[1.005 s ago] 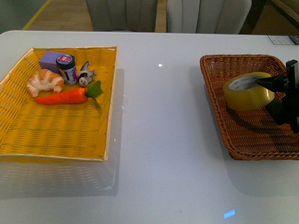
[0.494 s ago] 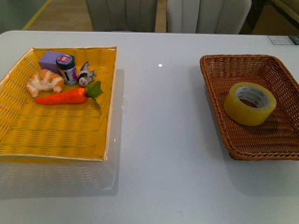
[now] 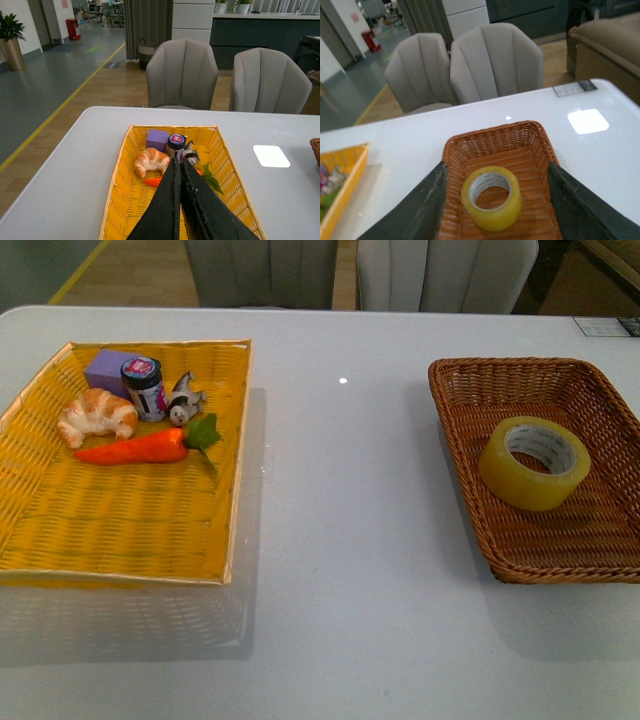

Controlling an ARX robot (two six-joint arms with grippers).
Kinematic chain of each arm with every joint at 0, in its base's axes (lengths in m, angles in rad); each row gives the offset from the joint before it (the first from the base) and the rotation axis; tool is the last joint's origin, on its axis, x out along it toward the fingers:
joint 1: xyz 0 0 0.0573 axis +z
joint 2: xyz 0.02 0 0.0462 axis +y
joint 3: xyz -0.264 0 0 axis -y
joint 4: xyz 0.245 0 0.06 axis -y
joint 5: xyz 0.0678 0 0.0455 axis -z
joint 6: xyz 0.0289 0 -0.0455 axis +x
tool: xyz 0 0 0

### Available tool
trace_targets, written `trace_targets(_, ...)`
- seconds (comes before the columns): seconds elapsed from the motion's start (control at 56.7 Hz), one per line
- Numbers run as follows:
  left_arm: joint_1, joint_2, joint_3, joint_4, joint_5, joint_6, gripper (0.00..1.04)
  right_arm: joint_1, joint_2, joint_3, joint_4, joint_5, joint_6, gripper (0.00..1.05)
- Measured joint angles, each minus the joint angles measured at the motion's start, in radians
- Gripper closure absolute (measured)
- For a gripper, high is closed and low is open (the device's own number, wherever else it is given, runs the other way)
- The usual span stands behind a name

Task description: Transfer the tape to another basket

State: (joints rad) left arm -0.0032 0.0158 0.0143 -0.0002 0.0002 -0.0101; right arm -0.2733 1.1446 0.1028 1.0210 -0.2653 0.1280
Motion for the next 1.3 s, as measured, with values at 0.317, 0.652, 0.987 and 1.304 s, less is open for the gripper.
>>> trace_targets(0.317, 0.000, 0.000, 0.000, 0.000, 0.000, 0.000, 1.03, 0.117, -0.290, -0.073, -0.214, 0.117, -0.116, 1.03)
trace_targets(0.652, 0.000, 0.000, 0.000, 0.000, 0.000, 0.000, 1.03, 0.263, -0.566, -0.080, -0.455, 0.254, -0.122, 1.03)
trace_targets(0.987, 0.000, 0.000, 0.000, 0.000, 0.000, 0.000, 1.03, 0.269, -0.765, -0.080, -0.642, 0.262, -0.122, 1.03)
trace_targets(1.304, 0.000, 0.000, 0.000, 0.000, 0.000, 0.000, 1.03, 0.269, -0.896, -0.080, -0.772, 0.262, -0.122, 1.03)
